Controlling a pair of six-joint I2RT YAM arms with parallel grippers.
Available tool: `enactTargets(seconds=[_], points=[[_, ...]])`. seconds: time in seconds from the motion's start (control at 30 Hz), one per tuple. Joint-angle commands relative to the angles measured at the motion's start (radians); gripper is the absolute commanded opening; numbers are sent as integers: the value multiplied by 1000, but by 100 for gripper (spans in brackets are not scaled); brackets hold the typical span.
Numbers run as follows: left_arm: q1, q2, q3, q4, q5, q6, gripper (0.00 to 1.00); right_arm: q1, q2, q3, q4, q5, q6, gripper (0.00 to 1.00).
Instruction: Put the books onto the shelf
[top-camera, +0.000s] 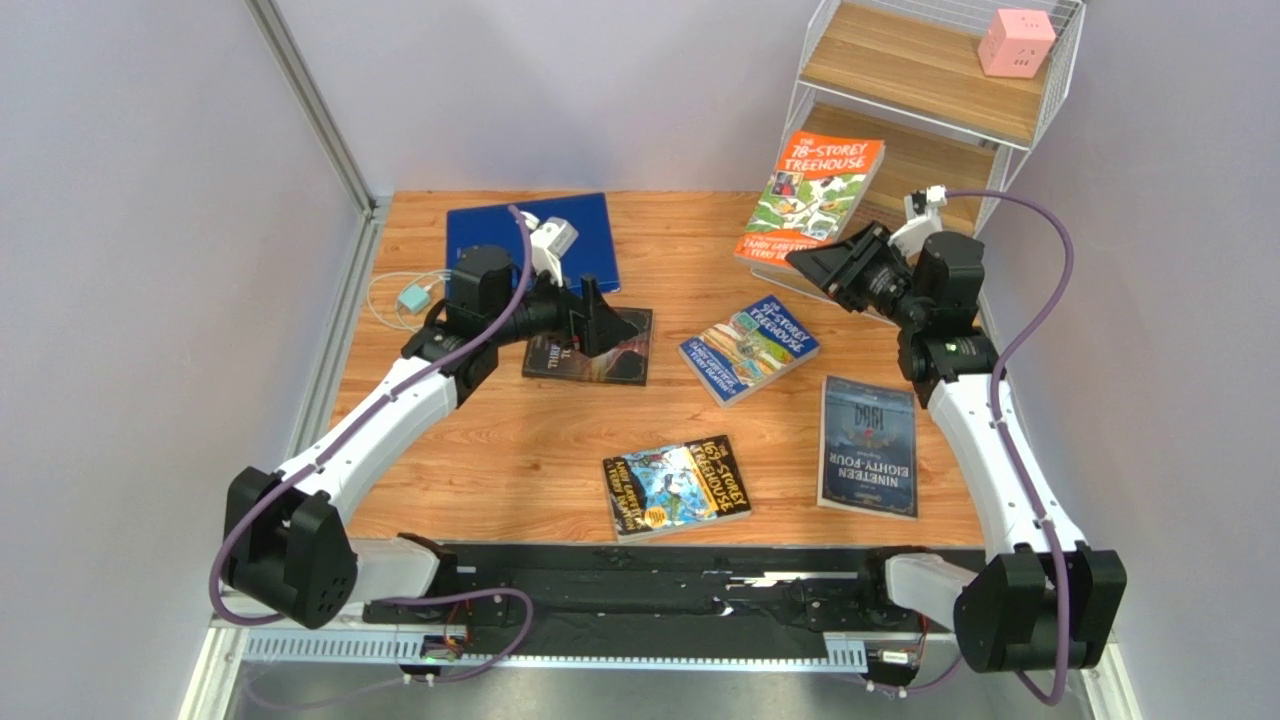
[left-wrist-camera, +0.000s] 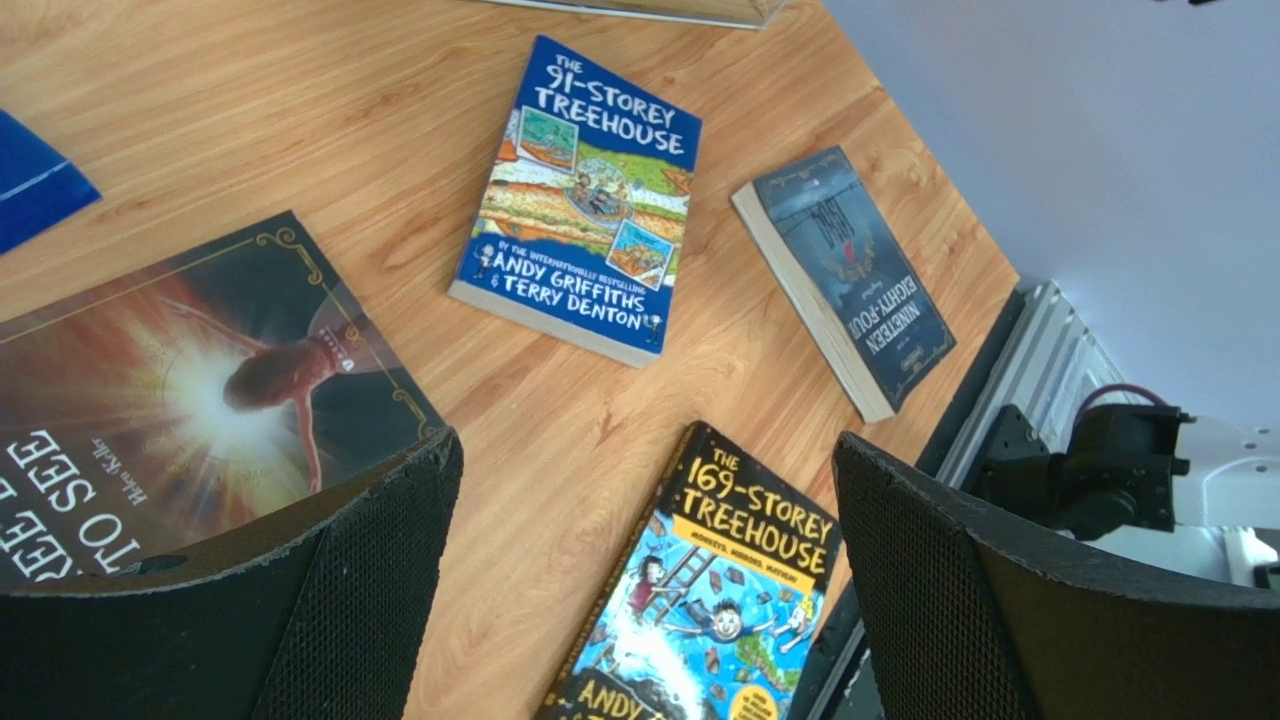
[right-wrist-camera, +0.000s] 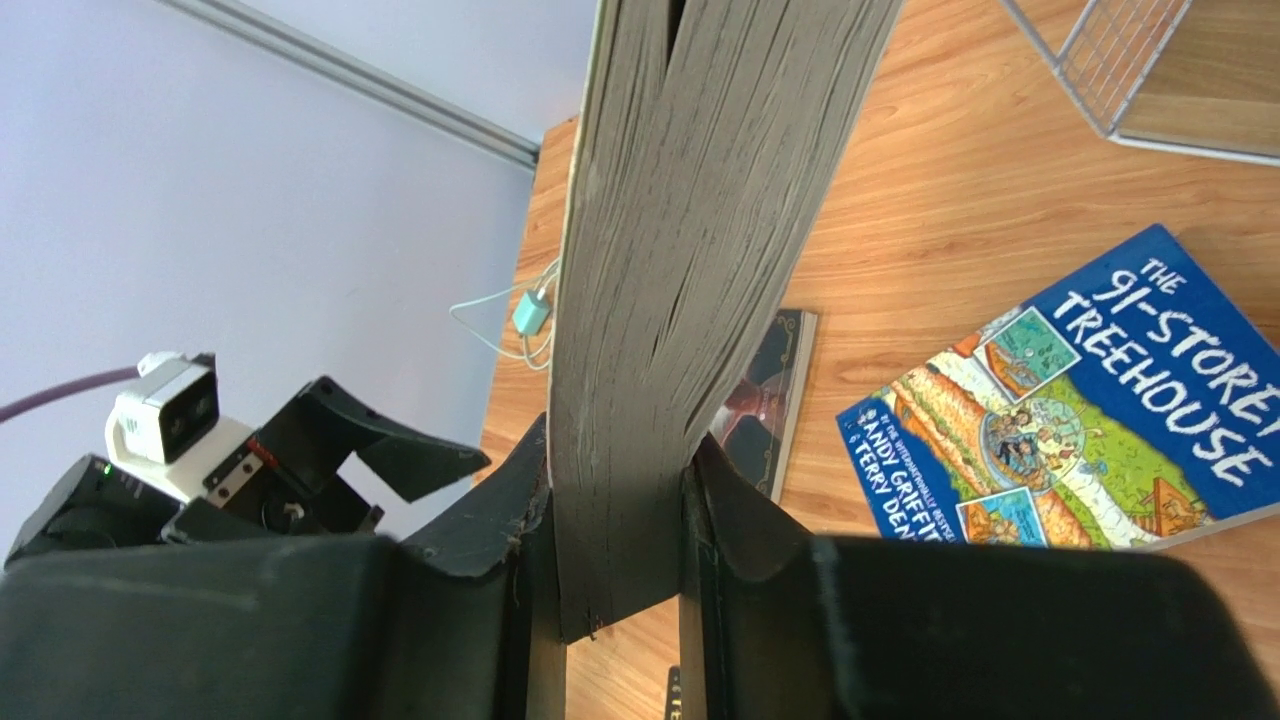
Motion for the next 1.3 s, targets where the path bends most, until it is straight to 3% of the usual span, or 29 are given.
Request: enactTargets(seconds=[0.0, 0.57, 0.77, 0.87, 1.27], points=[[-1, -37, -6, 23, 1, 31, 96, -14, 2, 82, 161, 22, 15, 0], [-1, -123, -81, 3, -14, 37, 96, -39, 213, 311, 51, 97, -21, 1], [-1, -157, -109, -1, -18, 34, 95, -89, 310, 394, 8, 73, -17, 5], [-1, -163, -124, 8, -13, 25, 95, -106, 347, 426, -3, 70, -17, 8], [-1, -201, -213, 43, -8, -12, 95, -112, 520, 616, -108, -16, -52, 37]])
